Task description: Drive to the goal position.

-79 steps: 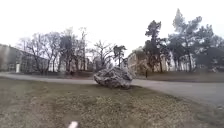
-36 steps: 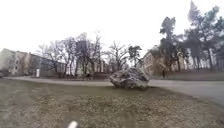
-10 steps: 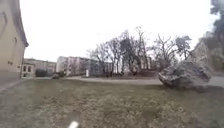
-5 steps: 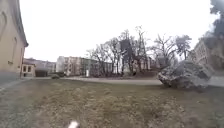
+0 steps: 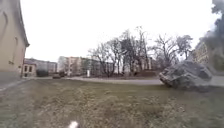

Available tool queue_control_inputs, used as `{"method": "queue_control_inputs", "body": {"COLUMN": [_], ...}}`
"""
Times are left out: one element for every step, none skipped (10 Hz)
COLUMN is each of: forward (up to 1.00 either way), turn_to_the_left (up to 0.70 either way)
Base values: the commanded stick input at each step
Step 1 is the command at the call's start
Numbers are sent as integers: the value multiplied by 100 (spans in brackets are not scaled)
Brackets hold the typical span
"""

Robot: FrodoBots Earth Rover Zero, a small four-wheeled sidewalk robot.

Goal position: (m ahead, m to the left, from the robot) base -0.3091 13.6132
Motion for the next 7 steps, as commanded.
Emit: {"method": "queue_control_inputs", "body": {"forward": [70, 70, 70, 70, 70, 70, 70], "turn_to_the_left": [36, 36, 36, 36, 36, 36, 36]}}
